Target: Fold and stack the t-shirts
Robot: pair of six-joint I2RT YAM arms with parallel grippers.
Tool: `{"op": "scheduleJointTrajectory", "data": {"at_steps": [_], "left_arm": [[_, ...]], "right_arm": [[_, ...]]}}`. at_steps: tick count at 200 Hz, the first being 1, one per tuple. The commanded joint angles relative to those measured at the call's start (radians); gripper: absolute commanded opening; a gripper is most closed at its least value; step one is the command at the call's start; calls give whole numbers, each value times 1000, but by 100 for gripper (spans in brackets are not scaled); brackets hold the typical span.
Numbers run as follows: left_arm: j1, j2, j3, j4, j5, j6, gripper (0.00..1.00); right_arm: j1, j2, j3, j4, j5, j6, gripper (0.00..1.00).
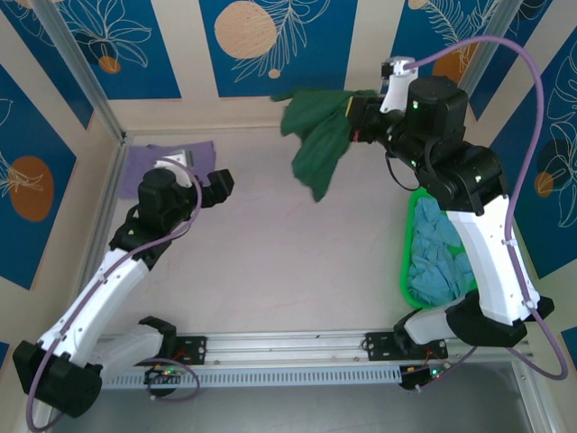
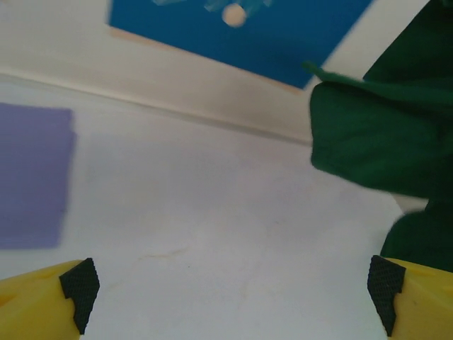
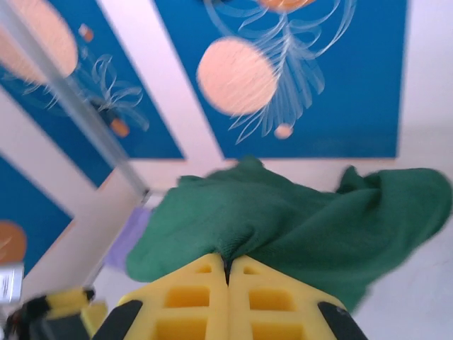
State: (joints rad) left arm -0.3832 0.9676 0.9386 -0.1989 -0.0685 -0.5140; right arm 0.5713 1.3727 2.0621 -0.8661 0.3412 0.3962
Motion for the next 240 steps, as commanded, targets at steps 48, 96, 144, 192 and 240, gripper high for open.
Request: {"op": "scheduleJointTrajectory", "data": {"at_steps": [48, 96, 144, 192, 240], "left_arm": [[-8, 37, 46, -198, -338, 15, 100], [-9, 233, 146, -306, -136, 7, 97], [-10, 454, 202, -427, 29, -108, 77], [-16, 277, -62, -379, -61, -356, 67], [-10, 289, -249, -240, 5, -353, 67]], "right_arm": [[-180, 289, -255, -121, -87, 136, 71], [-219, 55, -744, 148, -274, 224, 79], [28, -85, -1052, 229, -500, 216, 70], [359, -100, -1238, 351, -402, 318, 67], [479, 127, -1154, 265, -253, 400, 71]]}}
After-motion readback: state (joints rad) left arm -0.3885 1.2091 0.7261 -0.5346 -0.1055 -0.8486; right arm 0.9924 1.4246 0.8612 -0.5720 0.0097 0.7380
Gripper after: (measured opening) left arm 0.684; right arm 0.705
